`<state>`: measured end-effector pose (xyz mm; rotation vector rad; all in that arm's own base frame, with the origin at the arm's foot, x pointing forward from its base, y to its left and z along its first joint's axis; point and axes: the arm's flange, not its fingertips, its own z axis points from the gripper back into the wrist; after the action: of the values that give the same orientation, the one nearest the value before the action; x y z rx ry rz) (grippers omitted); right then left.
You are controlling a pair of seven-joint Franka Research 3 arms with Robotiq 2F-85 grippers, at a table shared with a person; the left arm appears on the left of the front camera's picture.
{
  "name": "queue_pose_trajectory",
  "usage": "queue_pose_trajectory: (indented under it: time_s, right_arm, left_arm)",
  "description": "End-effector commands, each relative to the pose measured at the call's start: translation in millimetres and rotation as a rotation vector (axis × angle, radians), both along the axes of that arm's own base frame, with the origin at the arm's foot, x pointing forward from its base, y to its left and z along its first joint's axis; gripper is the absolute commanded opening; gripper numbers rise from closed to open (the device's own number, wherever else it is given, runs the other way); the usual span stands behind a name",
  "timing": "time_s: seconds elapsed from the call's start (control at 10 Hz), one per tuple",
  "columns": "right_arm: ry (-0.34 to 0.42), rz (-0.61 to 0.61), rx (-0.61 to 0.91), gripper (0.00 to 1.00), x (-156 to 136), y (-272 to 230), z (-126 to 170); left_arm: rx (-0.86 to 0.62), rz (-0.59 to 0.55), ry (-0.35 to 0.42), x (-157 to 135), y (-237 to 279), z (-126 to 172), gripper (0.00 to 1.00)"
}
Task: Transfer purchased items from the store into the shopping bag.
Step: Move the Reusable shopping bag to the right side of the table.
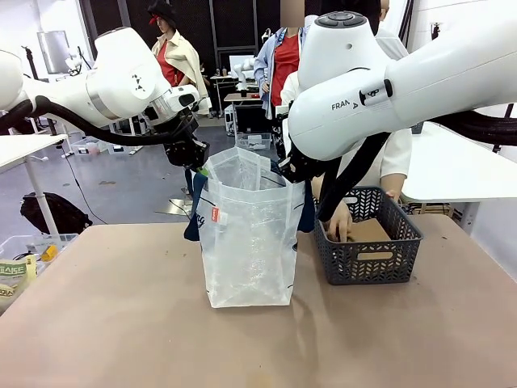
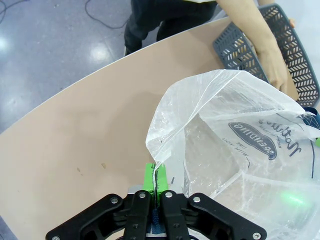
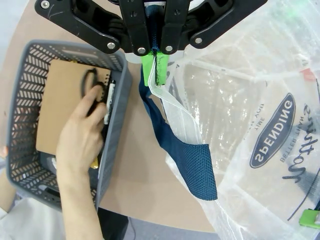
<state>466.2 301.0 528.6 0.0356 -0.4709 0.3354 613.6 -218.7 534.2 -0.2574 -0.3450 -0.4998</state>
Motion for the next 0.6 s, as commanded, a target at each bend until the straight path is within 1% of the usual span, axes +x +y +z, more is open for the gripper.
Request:
queue_pose_trajectory:
  time_s: [0.0, 0.5]
  right_arm:
    - [0.007, 0.001, 0.014, 0.00, -2.0, -2.5, 0.0]
    - [0.007, 0.001, 0.014, 0.00, -2.0, -2.5, 0.0]
  left_arm:
    - [-0.004, 0.007, -0.001, 1.3, 3.1, 0.4, 0.00]
    - [-0.004, 0.007, -0.001, 1.3, 3.1, 0.4, 0.00]
